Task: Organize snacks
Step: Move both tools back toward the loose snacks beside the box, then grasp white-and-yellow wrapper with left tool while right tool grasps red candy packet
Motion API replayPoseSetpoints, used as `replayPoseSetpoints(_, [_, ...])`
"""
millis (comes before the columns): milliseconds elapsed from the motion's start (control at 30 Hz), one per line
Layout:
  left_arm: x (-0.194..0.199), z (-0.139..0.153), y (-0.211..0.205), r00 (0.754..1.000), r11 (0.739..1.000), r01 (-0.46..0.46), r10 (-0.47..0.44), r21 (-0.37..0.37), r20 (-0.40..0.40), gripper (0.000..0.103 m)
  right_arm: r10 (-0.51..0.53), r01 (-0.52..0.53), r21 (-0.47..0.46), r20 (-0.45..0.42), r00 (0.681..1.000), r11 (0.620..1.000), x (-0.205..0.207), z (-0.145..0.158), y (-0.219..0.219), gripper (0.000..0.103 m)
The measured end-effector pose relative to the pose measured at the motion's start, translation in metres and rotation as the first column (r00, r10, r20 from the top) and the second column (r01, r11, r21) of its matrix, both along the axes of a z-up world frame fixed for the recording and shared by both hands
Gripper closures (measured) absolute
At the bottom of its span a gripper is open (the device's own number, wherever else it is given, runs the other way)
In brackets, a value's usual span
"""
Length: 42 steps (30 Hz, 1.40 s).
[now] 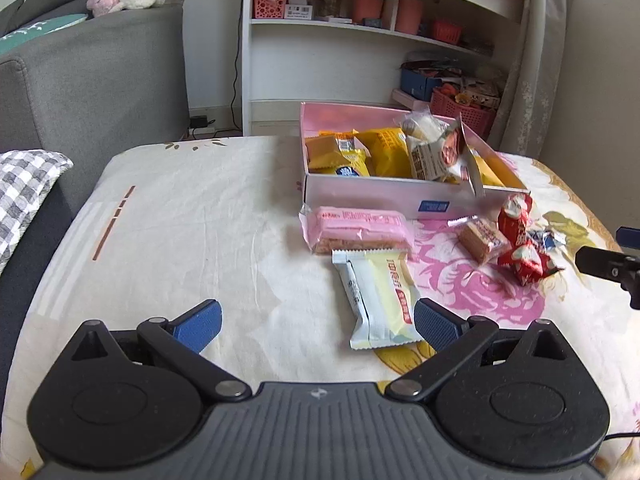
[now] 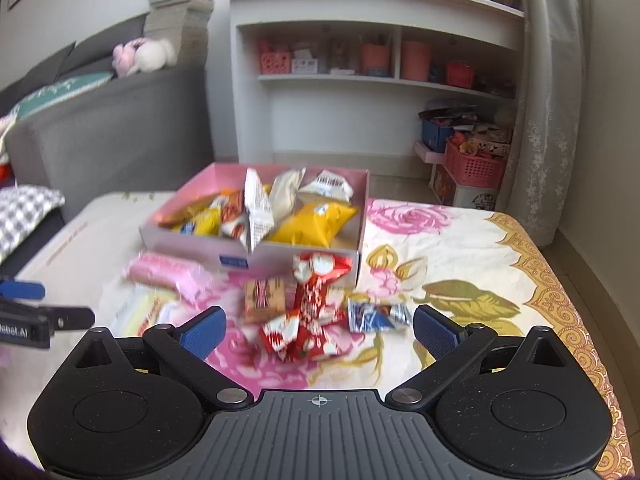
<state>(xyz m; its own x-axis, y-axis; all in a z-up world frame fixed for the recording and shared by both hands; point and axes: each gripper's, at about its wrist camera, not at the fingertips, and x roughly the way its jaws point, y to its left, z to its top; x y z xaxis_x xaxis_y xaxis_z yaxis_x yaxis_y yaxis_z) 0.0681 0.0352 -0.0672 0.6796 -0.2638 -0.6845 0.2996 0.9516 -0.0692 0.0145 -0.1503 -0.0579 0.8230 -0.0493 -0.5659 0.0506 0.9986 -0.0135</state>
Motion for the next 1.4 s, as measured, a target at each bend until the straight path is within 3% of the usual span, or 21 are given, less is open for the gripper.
replayPoseSetpoints(267, [0.002, -0.012, -0.017, 0.998, 0.998, 0.058, -0.058, 0.016, 0.003, 0.000, 0.066, -0.071, -0.100, -0.057, 0.996, 0.992, -0.001, -0.020, 0.013, 0.002])
replayPoseSetpoints(500, [0.010, -0.023, -0.036, 0.998, 0.998, 0.058, -0.058, 0.017, -0.023, 0.003, 0.081, -0.089, -0.113, -0.068, 0.994, 0.990, 0.009, -0.029, 0.014, 0.002])
replayPoseSetpoints(967, [0.013, -0.029, -0.053, 0.996, 0.993, 0.085, -0.083, 0.077, -0.037, 0.027, 0.136, -0.140, -0.022, -0.141, 0.981, 0.990, 0.035, -0.048, 0.014, 0.002])
replayPoseSetpoints(1133, [0.015, -0.025, -0.053, 0.995, 0.992, 0.099, -0.096, 0.076, -0.034, 0.048, 0.147, -0.154, -0.032, -0.173, 0.974, 0.988, 0.043, -0.056, 0.019, 0.002])
replayPoseSetpoints(1400, [0.016, -0.024, -0.054, 0.994, 0.992, 0.104, -0.101, 0.074, -0.041, 0.052, 0.121, -0.127, -0.022, -0.165, 0.979, 0.992, 0.052, -0.057, 0.019, 0.003])
